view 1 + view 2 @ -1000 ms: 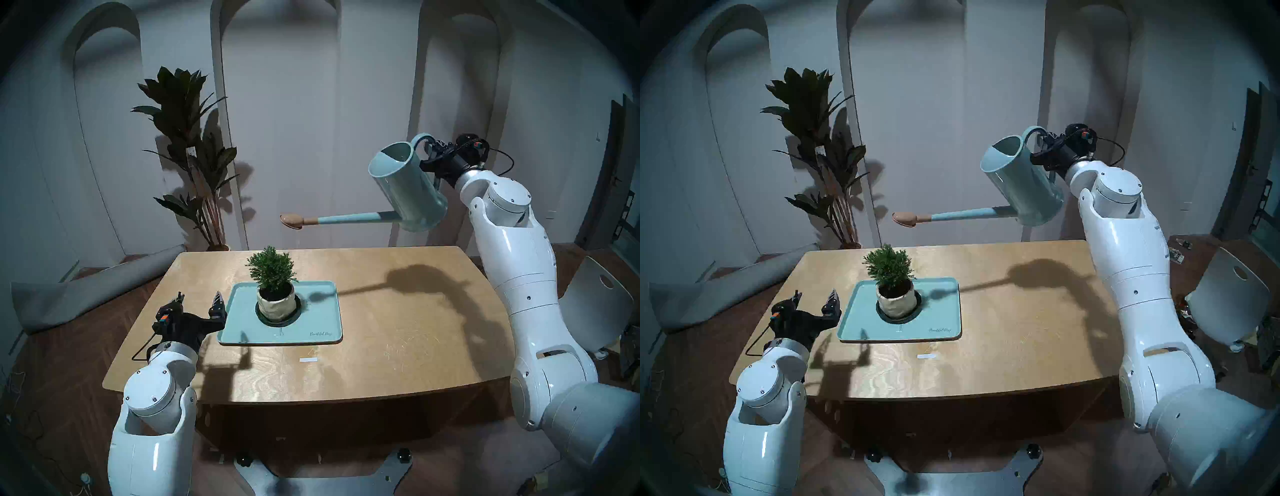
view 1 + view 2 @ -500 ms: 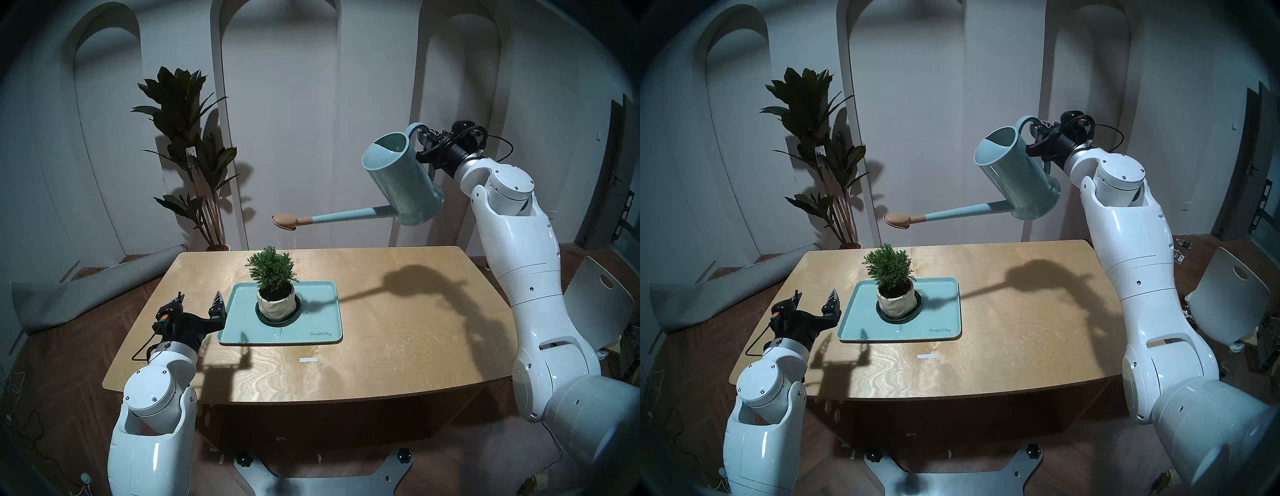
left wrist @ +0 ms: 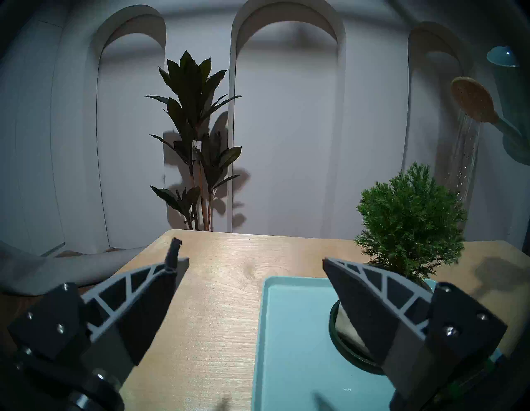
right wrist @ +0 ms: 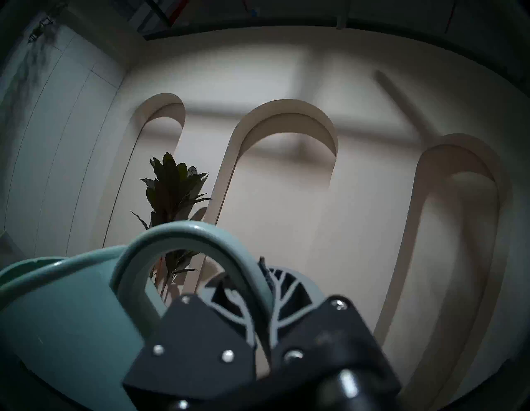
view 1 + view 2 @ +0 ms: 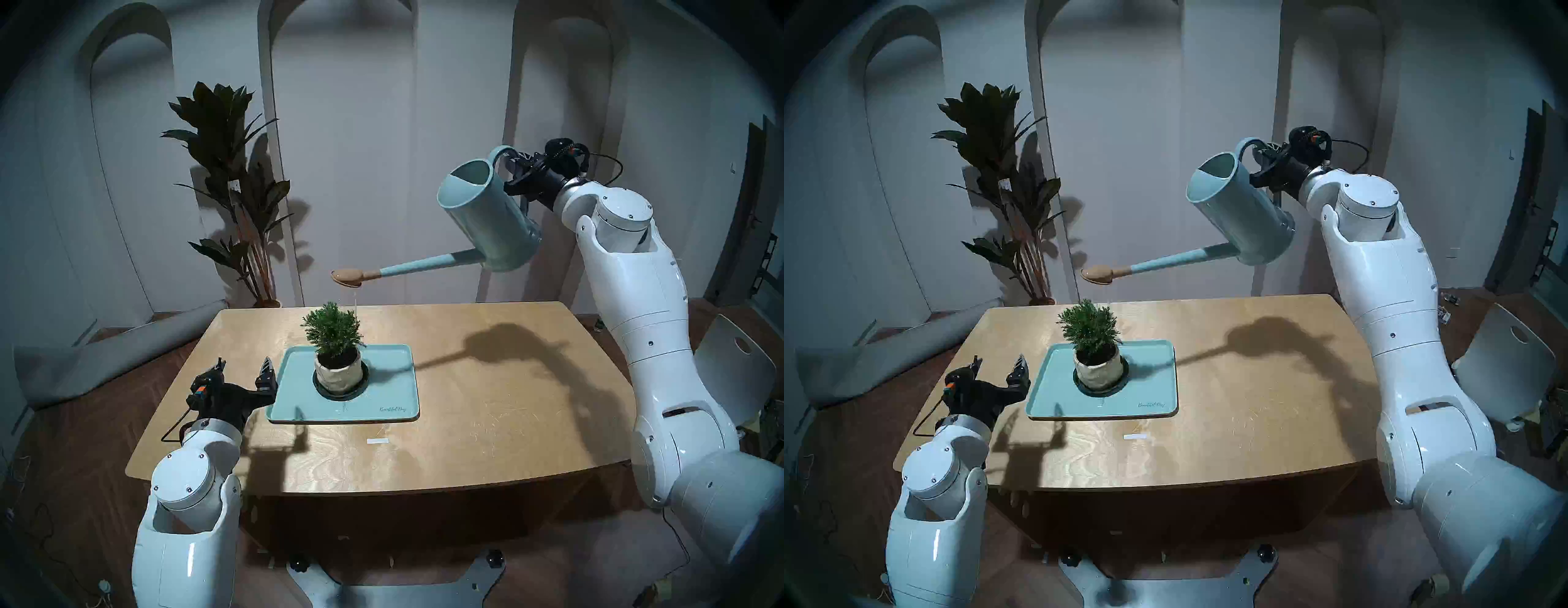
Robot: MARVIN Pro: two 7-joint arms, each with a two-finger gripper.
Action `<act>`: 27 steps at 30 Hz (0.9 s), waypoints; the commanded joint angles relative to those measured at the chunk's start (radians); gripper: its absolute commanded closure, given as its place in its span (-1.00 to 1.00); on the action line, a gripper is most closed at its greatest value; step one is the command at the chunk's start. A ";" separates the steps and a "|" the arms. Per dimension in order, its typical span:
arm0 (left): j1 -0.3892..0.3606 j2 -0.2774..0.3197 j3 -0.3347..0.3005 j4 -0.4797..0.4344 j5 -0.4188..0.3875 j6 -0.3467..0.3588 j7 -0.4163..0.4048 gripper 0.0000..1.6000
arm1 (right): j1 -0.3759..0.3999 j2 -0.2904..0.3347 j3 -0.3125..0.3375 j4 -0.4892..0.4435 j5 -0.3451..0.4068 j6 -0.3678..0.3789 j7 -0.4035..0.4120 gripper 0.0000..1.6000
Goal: Pick up the watering can and pour water into the potted plant, then put the can down
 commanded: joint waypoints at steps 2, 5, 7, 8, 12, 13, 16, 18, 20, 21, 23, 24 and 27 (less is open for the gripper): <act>-0.006 -0.001 -0.002 -0.021 -0.002 -0.006 0.001 -1.00 | 0.118 -0.042 0.002 -0.020 -0.023 -0.004 -0.013 1.00; -0.006 -0.001 -0.002 -0.021 -0.002 -0.006 0.001 -1.00 | 0.117 -0.051 0.005 -0.023 -0.031 -0.004 -0.017 1.00; -0.006 -0.001 -0.002 -0.021 -0.002 -0.006 0.001 -1.00 | 0.133 -0.059 0.002 -0.011 -0.045 0.001 -0.016 1.00; -0.007 0.000 -0.002 -0.021 -0.002 -0.006 0.001 -1.00 | 0.124 -0.062 0.009 -0.018 -0.049 0.001 -0.019 1.00; -0.007 0.000 -0.002 -0.020 -0.002 -0.006 0.001 -1.00 | 0.152 -0.075 0.006 0.008 -0.065 0.007 -0.019 1.00; -0.007 0.000 -0.002 -0.020 -0.002 -0.006 0.001 -1.00 | 0.142 -0.081 0.007 -0.002 -0.071 0.004 -0.020 1.00; -0.007 0.000 -0.002 -0.020 -0.002 -0.006 0.001 -1.00 | 0.150 -0.093 0.002 0.002 -0.080 0.006 -0.022 1.00; -0.007 0.000 -0.002 -0.020 -0.002 -0.006 0.001 -1.00 | 0.159 -0.104 0.002 0.008 -0.090 0.007 -0.022 1.00; -0.007 0.000 -0.002 -0.020 -0.002 -0.006 0.001 -1.00 | 0.165 -0.108 0.000 0.014 -0.094 0.008 -0.020 1.00; -0.007 0.000 -0.002 -0.020 -0.002 -0.006 0.001 -1.00 | 0.170 -0.112 -0.002 0.020 -0.098 0.008 -0.019 1.00; -0.007 0.000 -0.002 -0.020 -0.002 -0.006 0.001 -1.00 | 0.179 -0.125 -0.006 0.036 -0.109 0.007 -0.019 1.00; -0.007 0.000 -0.002 -0.020 -0.002 -0.006 0.001 -1.00 | 0.179 -0.125 -0.006 0.036 -0.109 0.007 -0.019 1.00; -0.007 0.000 -0.002 -0.021 -0.002 -0.006 0.001 -1.00 | 0.186 -0.134 -0.005 0.042 -0.120 0.007 -0.017 1.00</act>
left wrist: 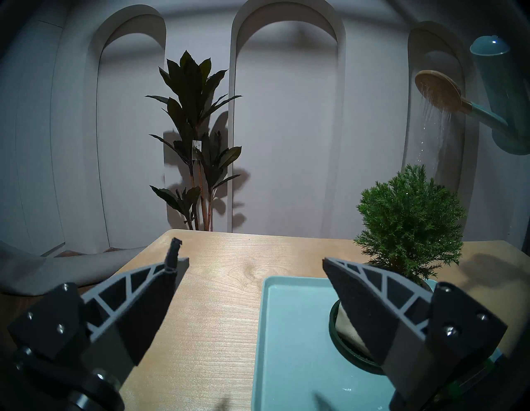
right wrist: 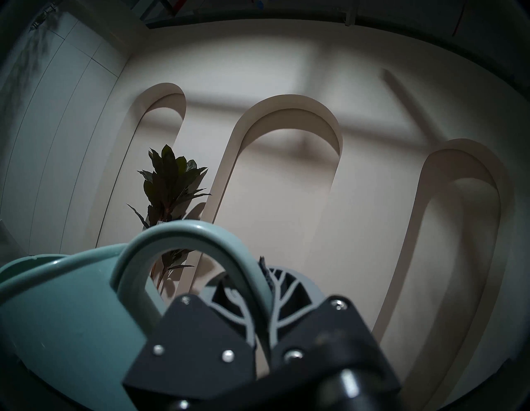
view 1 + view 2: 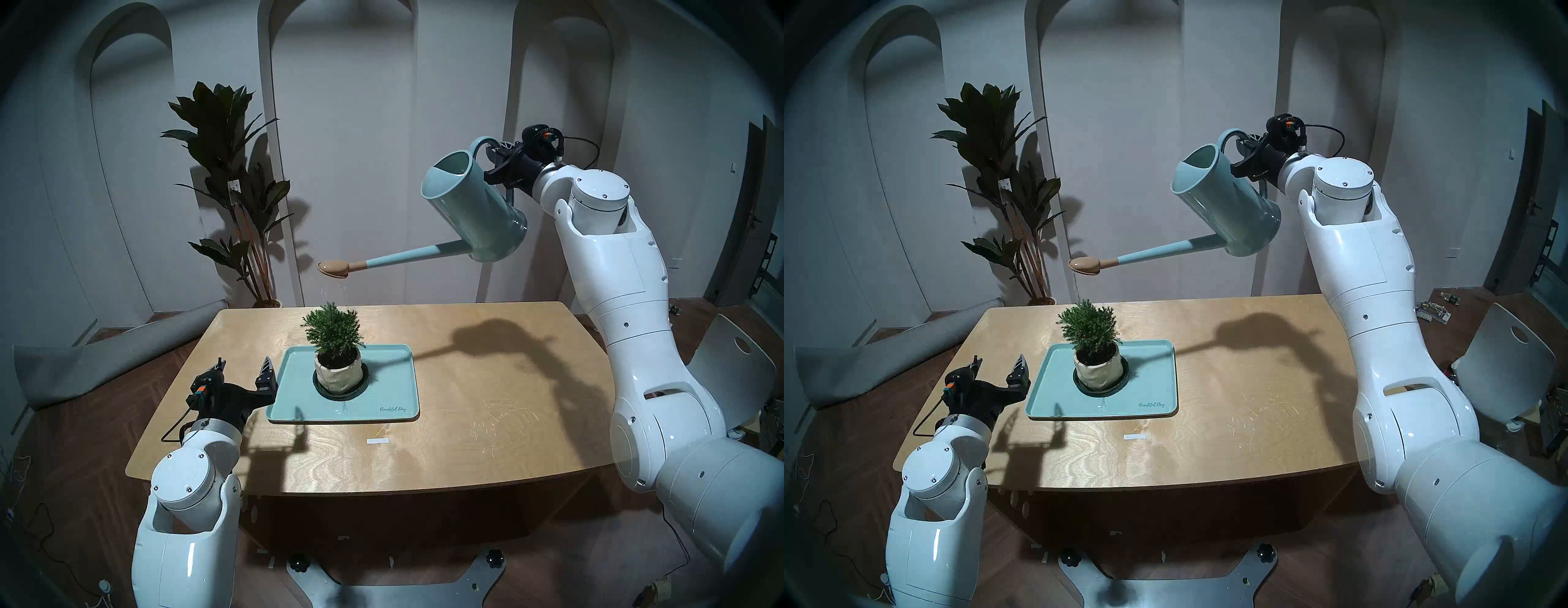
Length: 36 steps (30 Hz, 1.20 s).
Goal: Pick up the watering can and pour water into the potted plant, then put the can down
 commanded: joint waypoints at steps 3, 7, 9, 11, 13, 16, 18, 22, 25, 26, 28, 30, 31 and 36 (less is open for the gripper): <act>-0.007 -0.001 -0.002 -0.021 -0.002 -0.006 0.001 -1.00 | 0.103 -0.040 0.018 -0.035 -0.009 -0.025 -0.003 1.00; -0.006 -0.001 -0.002 -0.021 -0.002 -0.006 0.001 -1.00 | 0.125 -0.033 0.022 -0.021 -0.017 -0.028 0.004 1.00; -0.006 -0.001 -0.002 -0.021 -0.002 -0.006 0.001 -1.00 | 0.128 -0.028 0.028 -0.024 -0.018 -0.030 0.008 1.00; -0.006 -0.001 -0.002 -0.022 -0.002 -0.006 0.001 -1.00 | 0.136 -0.024 0.029 -0.024 -0.016 -0.032 0.013 1.00; -0.006 -0.001 -0.002 -0.022 -0.002 -0.006 0.001 -1.00 | 0.126 -0.021 0.034 -0.044 -0.011 -0.039 0.019 1.00; -0.006 -0.001 -0.002 -0.022 -0.002 -0.006 0.001 -1.00 | 0.115 -0.020 0.045 -0.059 -0.004 -0.044 0.018 1.00; -0.006 -0.001 -0.002 -0.022 -0.002 -0.006 0.001 -1.00 | 0.096 -0.016 0.063 -0.083 0.006 -0.050 0.018 1.00; -0.006 -0.001 -0.002 -0.023 -0.002 -0.006 0.001 -1.00 | 0.055 -0.010 0.099 -0.117 0.027 -0.067 0.019 1.00; -0.005 -0.001 -0.003 -0.023 -0.002 -0.006 0.001 -1.00 | 0.023 -0.007 0.129 -0.130 0.046 -0.086 0.019 1.00; -0.005 -0.001 -0.003 -0.023 -0.002 -0.006 0.001 -1.00 | 0.001 -0.006 0.143 -0.149 0.056 -0.088 0.016 1.00; -0.005 -0.001 -0.003 -0.024 -0.002 -0.006 0.001 -1.00 | -0.058 -0.008 0.186 -0.175 0.088 -0.103 0.018 1.00; -0.005 -0.001 -0.003 -0.024 -0.002 -0.006 0.001 -1.00 | -0.069 -0.015 0.197 -0.170 0.098 -0.114 0.019 1.00; -0.005 -0.002 -0.003 -0.025 -0.003 -0.005 0.001 -1.00 | -0.113 -0.031 0.224 -0.198 0.124 -0.120 0.016 1.00; -0.004 -0.002 -0.003 -0.026 -0.003 -0.005 0.002 -1.00 | -0.202 -0.080 0.278 -0.237 0.176 -0.150 0.000 1.00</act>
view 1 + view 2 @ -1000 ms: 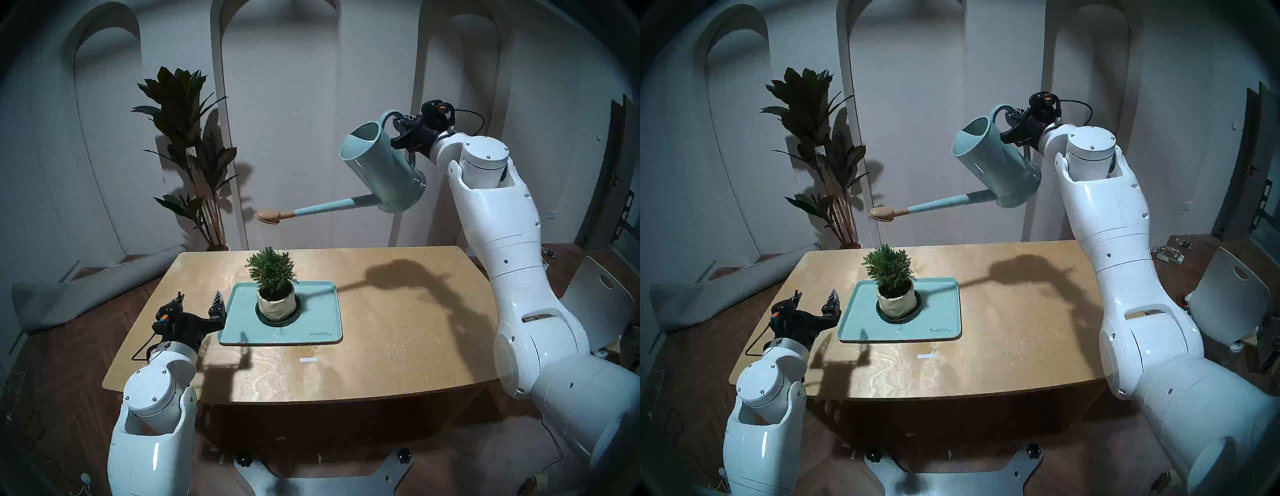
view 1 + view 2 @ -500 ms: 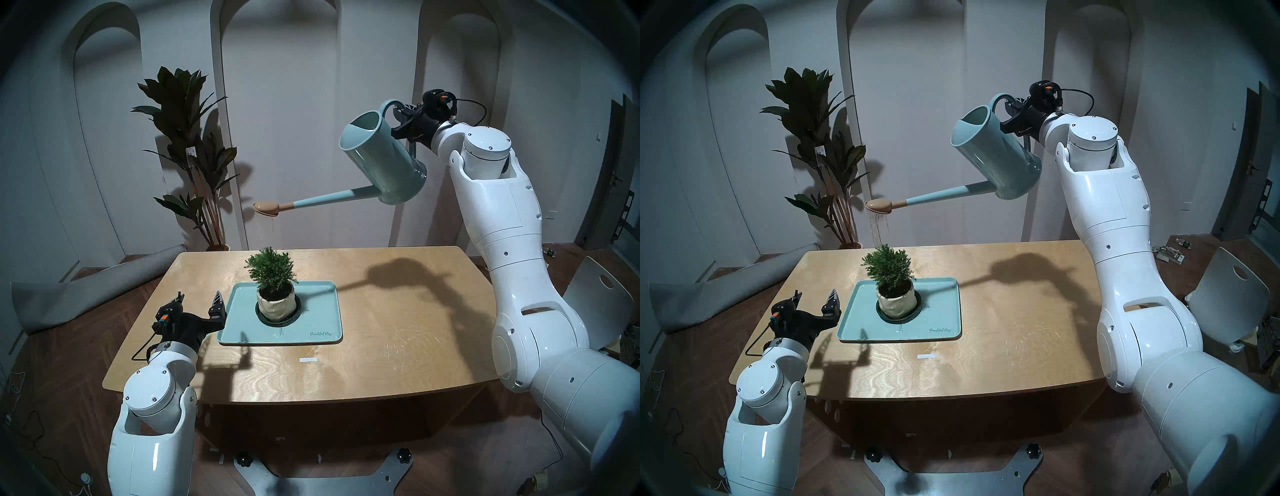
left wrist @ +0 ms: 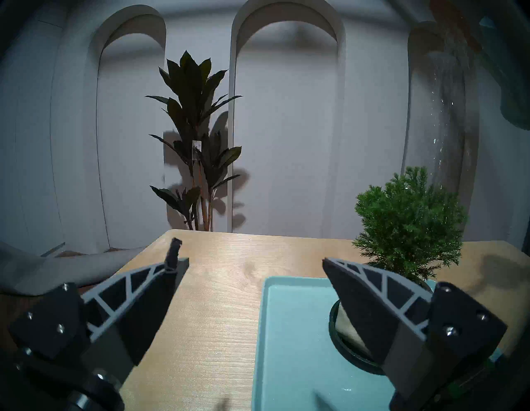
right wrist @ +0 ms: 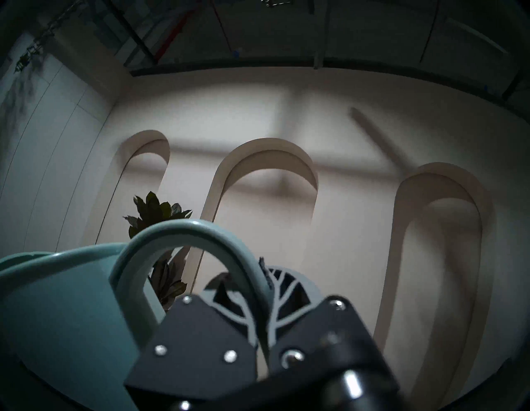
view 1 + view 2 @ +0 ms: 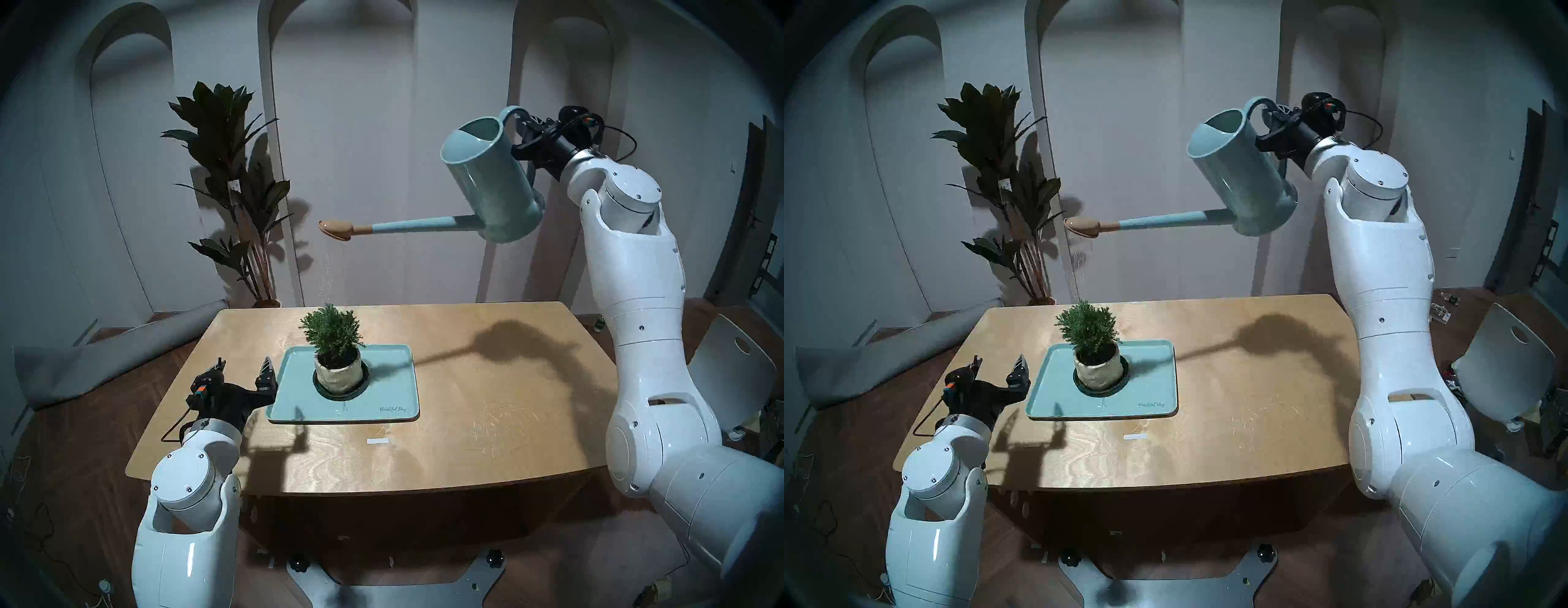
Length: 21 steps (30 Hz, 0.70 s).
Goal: Pick up the watering can and pour water into the potted plant, then put the can down
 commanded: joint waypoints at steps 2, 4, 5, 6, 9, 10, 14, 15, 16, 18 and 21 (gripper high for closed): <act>-0.004 -0.002 -0.003 -0.025 -0.002 -0.005 0.002 -1.00 | -0.118 -0.071 0.091 -0.123 0.092 -0.076 -0.024 1.00; -0.004 -0.002 -0.003 -0.025 -0.002 -0.005 0.002 -1.00 | -0.140 -0.093 0.105 -0.122 0.111 -0.095 -0.027 1.00; -0.004 -0.002 -0.003 -0.025 -0.002 -0.005 0.002 -1.00 | -0.149 -0.102 0.110 -0.120 0.120 -0.104 -0.026 1.00; -0.004 -0.002 -0.003 -0.025 -0.002 -0.005 0.002 -1.00 | -0.167 -0.125 0.122 -0.109 0.141 -0.122 -0.025 1.00; -0.004 -0.002 -0.003 -0.026 -0.003 -0.005 0.002 -1.00 | -0.178 -0.141 0.126 -0.096 0.150 -0.146 -0.027 1.00; -0.004 -0.002 -0.003 -0.026 -0.003 -0.005 0.002 -1.00 | -0.181 -0.148 0.129 -0.089 0.156 -0.156 -0.027 1.00; -0.003 -0.002 -0.003 -0.026 -0.003 -0.005 0.002 -1.00 | -0.200 -0.164 0.150 -0.069 0.176 -0.186 -0.032 1.00; -0.003 -0.002 -0.003 -0.026 -0.003 -0.005 0.002 -1.00 | -0.204 -0.165 0.154 -0.066 0.178 -0.193 -0.031 1.00; -0.003 -0.002 -0.003 -0.026 -0.003 -0.005 0.002 -1.00 | -0.208 -0.165 0.158 -0.061 0.182 -0.198 -0.028 1.00; -0.004 -0.002 -0.003 -0.026 -0.003 -0.005 0.002 -1.00 | -0.216 -0.169 0.165 -0.054 0.187 -0.209 -0.025 1.00; -0.004 -0.002 -0.003 -0.026 -0.003 -0.005 0.002 -1.00 | -0.229 -0.178 0.177 -0.045 0.198 -0.224 -0.023 1.00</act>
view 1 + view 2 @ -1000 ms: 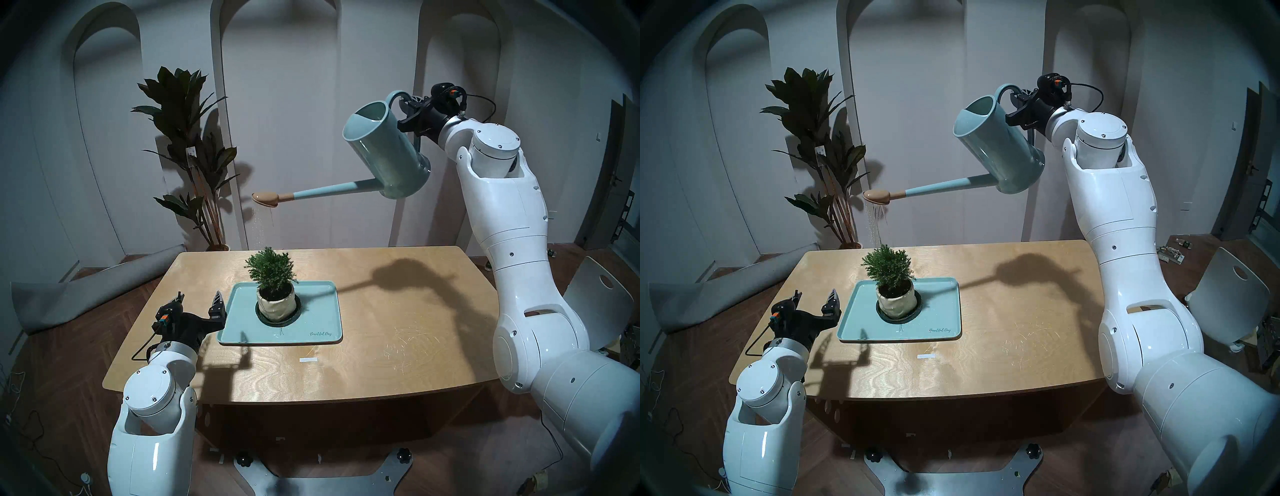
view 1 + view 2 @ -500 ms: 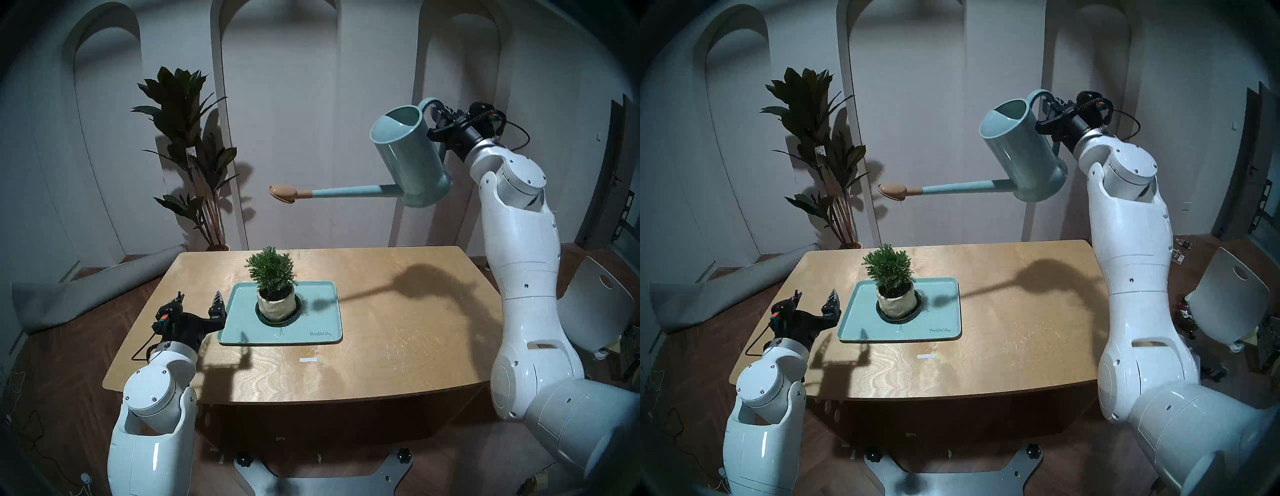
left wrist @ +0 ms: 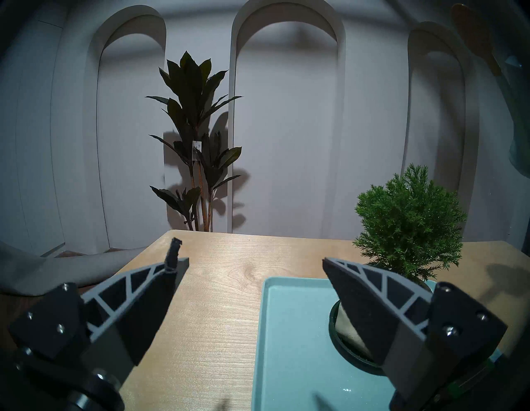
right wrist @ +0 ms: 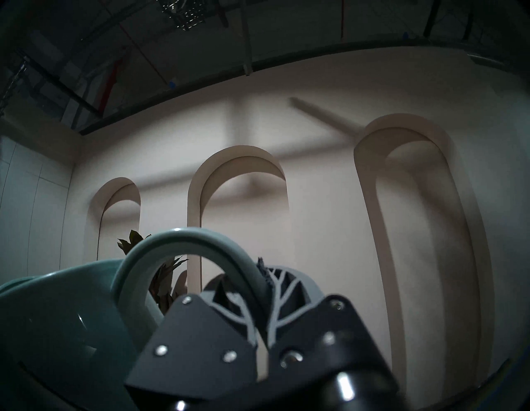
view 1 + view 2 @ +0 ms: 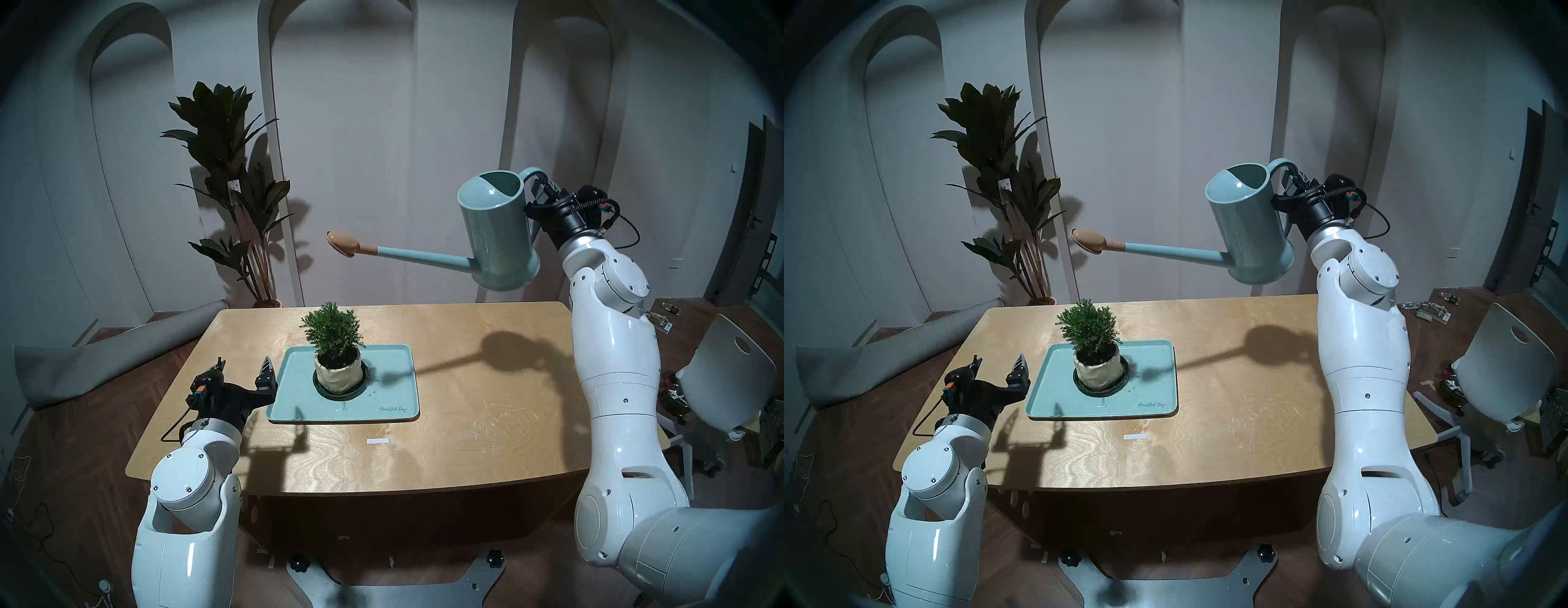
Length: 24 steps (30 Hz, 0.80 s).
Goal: Pick up the watering can and pour water into the potted plant, then put the can down
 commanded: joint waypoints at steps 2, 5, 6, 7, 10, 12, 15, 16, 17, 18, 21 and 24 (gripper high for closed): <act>-0.004 -0.002 -0.003 -0.024 -0.002 -0.005 0.002 -1.00 | 0.009 -0.042 0.043 -0.024 0.059 -0.087 0.015 1.00; -0.004 -0.002 -0.003 -0.024 -0.002 -0.005 0.002 -1.00 | -0.003 -0.055 0.062 -0.004 0.083 -0.105 0.028 1.00; -0.004 -0.002 -0.003 -0.024 -0.002 -0.005 0.002 -1.00 | -0.006 -0.057 0.066 0.003 0.088 -0.108 0.031 1.00; -0.004 -0.002 -0.003 -0.025 -0.002 -0.005 0.002 -1.00 | -0.009 -0.060 0.070 0.012 0.092 -0.111 0.036 1.00; -0.004 -0.002 -0.003 -0.025 -0.002 -0.004 0.002 -1.00 | -0.023 -0.073 0.086 0.036 0.117 -0.126 0.055 1.00; -0.004 -0.002 -0.003 -0.025 -0.003 -0.004 0.002 -1.00 | -0.030 -0.075 0.094 0.048 0.121 -0.136 0.064 1.00; -0.004 -0.002 -0.003 -0.025 -0.003 -0.004 0.002 -1.00 | -0.040 -0.082 0.109 0.065 0.140 -0.144 0.081 1.00; -0.004 -0.002 -0.003 -0.025 -0.003 -0.004 0.002 -1.00 | -0.042 -0.082 0.112 0.071 0.143 -0.147 0.089 1.00; -0.004 -0.002 -0.003 -0.025 -0.002 -0.004 0.002 -1.00 | -0.043 -0.083 0.115 0.079 0.150 -0.147 0.097 1.00; -0.004 -0.002 -0.003 -0.025 -0.003 -0.004 0.002 -1.00 | -0.042 -0.087 0.124 0.095 0.166 -0.147 0.109 1.00; -0.004 -0.002 -0.003 -0.025 -0.002 -0.005 0.002 -1.00 | -0.041 -0.091 0.138 0.126 0.188 -0.154 0.132 1.00; -0.004 -0.002 -0.003 -0.024 -0.002 -0.005 0.002 -1.00 | -0.041 -0.092 0.145 0.147 0.196 -0.161 0.150 1.00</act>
